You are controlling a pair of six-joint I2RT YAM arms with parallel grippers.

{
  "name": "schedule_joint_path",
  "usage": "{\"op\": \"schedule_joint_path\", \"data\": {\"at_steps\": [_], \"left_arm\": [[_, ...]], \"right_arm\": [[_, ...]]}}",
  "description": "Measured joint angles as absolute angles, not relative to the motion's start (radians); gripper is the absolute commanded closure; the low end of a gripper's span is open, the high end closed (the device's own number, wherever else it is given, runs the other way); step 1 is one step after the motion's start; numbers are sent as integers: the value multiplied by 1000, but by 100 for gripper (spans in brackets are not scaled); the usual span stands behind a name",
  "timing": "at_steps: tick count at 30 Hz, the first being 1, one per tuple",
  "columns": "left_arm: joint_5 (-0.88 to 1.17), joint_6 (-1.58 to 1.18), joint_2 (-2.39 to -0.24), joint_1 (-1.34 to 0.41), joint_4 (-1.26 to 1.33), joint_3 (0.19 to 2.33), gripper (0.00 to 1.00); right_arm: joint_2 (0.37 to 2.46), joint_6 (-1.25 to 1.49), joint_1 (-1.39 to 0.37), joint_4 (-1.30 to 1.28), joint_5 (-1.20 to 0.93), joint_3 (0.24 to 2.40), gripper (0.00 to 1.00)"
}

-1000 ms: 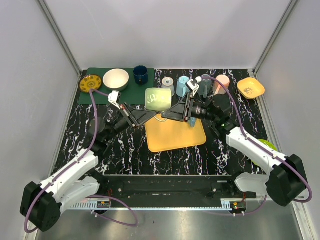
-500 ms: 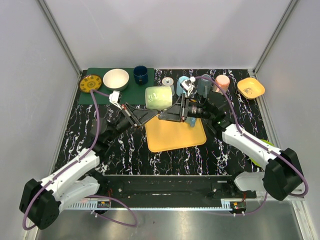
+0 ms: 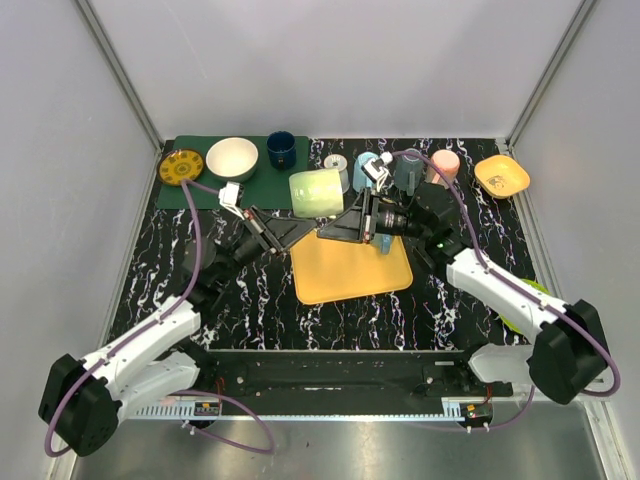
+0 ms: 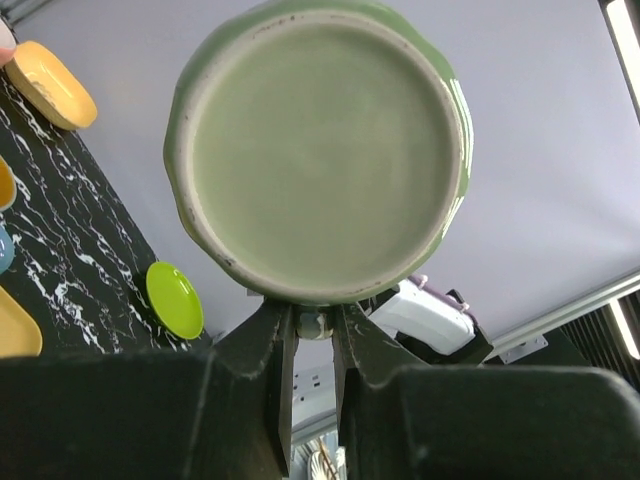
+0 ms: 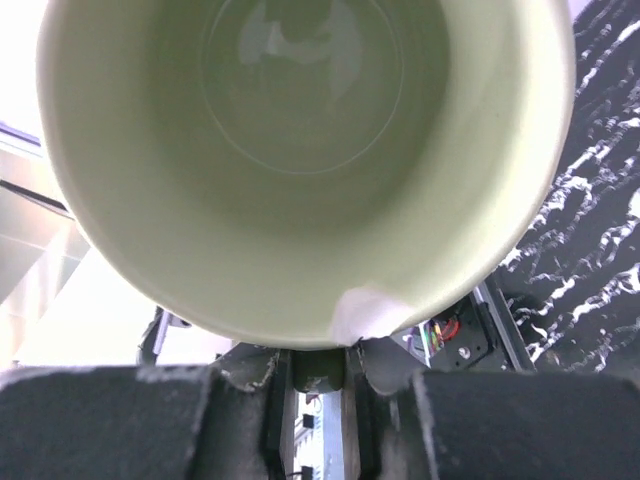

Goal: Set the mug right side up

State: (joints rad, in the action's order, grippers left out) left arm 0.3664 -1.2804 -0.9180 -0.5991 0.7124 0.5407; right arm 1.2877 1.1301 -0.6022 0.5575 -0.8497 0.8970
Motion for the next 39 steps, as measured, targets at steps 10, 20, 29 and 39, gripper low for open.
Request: {"op": "schedule_joint_path", "data": {"at_steps": [10, 20, 29, 39], "left_arm": [[326, -1127, -744, -626, 484, 527, 30], [-68, -1034, -503, -624, -83, 514, 31], [-170, -1024, -517, -623, -302, 489, 33], [-169, -1044, -574, -623, -344, 463, 34]], "right_arm": [[1138, 706, -628, -159, -501, 1076, 100], [1220, 479, -670, -561, -125, 1112, 100], [1434, 418, -737, -614, 17, 1113, 100], [1672, 413, -739, -618, 94, 1202, 100]]}}
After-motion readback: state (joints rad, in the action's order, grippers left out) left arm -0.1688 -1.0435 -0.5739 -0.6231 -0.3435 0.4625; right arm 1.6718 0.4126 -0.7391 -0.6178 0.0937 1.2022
